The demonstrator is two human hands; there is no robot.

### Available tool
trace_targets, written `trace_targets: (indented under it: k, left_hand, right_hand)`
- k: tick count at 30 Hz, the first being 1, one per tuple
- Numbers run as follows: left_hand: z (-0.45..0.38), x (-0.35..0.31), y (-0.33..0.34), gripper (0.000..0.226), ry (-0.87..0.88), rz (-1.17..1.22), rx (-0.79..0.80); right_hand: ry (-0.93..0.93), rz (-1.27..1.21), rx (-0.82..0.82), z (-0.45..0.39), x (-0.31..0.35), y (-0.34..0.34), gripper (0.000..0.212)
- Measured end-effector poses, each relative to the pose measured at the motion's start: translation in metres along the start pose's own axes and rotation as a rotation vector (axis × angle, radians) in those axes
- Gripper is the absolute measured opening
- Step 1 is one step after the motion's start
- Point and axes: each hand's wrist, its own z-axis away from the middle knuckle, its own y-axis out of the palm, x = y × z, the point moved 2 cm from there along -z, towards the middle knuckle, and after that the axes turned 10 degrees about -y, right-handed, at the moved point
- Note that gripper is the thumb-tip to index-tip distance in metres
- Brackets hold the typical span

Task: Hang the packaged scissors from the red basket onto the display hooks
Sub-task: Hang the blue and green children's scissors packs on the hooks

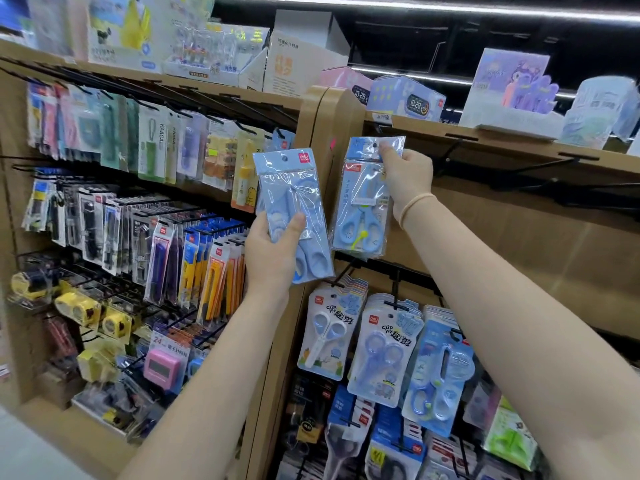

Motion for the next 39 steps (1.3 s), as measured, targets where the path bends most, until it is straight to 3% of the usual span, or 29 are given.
trace_targets:
  k: [4,9,15,20,22,27,30,35,39]
  left_hand:
    - [-0.001,0.001,0.002,0.015,0.022,-0.011,0.036]
    - [0.001,0.0,0.006,0.011,0.032,-0.014,0.07]
    - [0.0,0.001,0.016,0.007,-0.019,-0.028,0.104]
    - [-0.003,-0.004,0.04,0.008,-0.082,-0.114,0.238]
    - [-0.004,-0.006,0.05,0.012,-0.083,-0.144,0.269]
    - [-0.005,-0.014,0.049,0.041,-0.043,-0.169,0.258]
    - [-0.004,-0.013,0.044,0.057,0.013,-0.181,0.268]
    - [-0.008,-0.01,0.042,0.055,0.031,-0.162,0.262]
    - [-0.011,-0.007,0.043,0.051,0.02,-0.197,0.265]
  right_hand:
    - [-0.004,0.029,0.003,0.001,0.004,-0.002,0.048]
    - [0.022,0.132,0.041,0.002,-0.004,-0.01,0.038]
    - [-0.126,0.29,-0.021,0.027,0.0,-0.033,0.039]
    - [-0.003,0.039,0.283,0.042,0.008,-0.025,0.047]
    - [-0.058,0.023,0.334,0.043,0.012,-0.023,0.04]
    - [-0.097,-0.046,0.196,0.026,0.014,-0.027,0.025]
    - [-0.117,0.001,0.135,0.014,0.015,-0.023,0.044]
    - [-0.092,0.062,0.103,0.005,0.012,-0.013,0.051]
    - [-0.071,0.099,0.101,0.0,0.007,-0.01,0.043]
